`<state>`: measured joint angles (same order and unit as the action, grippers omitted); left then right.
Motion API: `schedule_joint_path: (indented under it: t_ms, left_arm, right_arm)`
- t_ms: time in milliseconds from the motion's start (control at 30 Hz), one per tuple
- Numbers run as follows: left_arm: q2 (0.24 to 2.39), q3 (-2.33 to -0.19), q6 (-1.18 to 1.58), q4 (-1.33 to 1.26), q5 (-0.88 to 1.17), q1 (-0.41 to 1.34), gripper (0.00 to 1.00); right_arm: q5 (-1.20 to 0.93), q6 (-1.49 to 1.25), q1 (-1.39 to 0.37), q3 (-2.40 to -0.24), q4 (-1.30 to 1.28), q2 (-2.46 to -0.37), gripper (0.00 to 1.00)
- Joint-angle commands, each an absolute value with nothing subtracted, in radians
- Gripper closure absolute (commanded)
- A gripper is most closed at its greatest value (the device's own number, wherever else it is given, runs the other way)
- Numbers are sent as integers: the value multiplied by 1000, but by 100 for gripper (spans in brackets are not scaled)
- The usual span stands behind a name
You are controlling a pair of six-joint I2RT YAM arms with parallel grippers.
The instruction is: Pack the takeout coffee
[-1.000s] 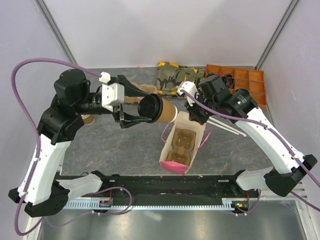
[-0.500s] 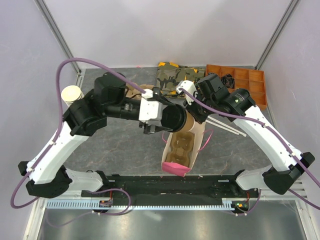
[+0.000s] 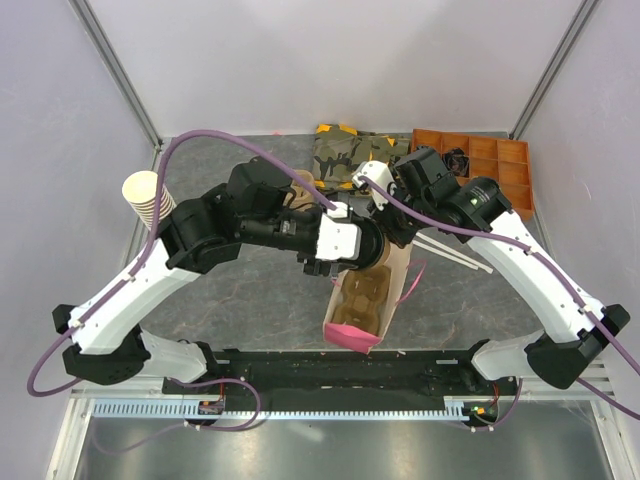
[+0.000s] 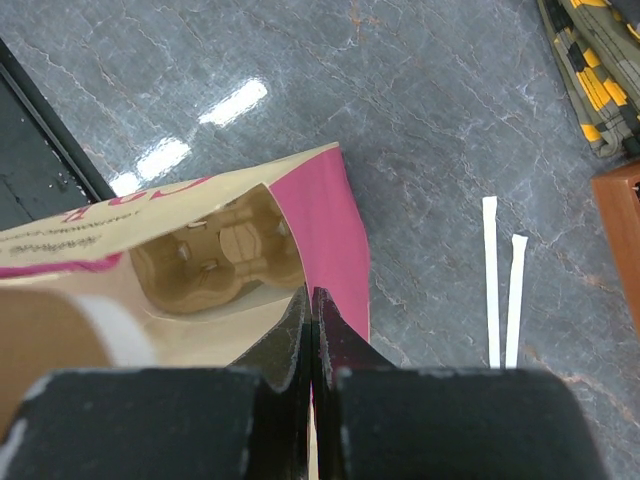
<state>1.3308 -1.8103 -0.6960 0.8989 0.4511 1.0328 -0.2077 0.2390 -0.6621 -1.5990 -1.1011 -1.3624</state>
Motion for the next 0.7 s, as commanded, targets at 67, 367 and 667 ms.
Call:
schedule_joint_path:
  t_ms: [67,367,667]
  left_arm:
    - [1358,-1784,-773,913,365,1066,56]
    - [1379,-1934,-788,972,402,1083,57]
    - [1410,-1819,-825,992,354,1104,57]
  right_arm:
    - [-216,204,-666,-1674,-1108,-1351,100]
    - [-173,169,-664,-1663,-1111,-1365,100]
    - [-193,153,-667,-1695,-1115,-1364,100]
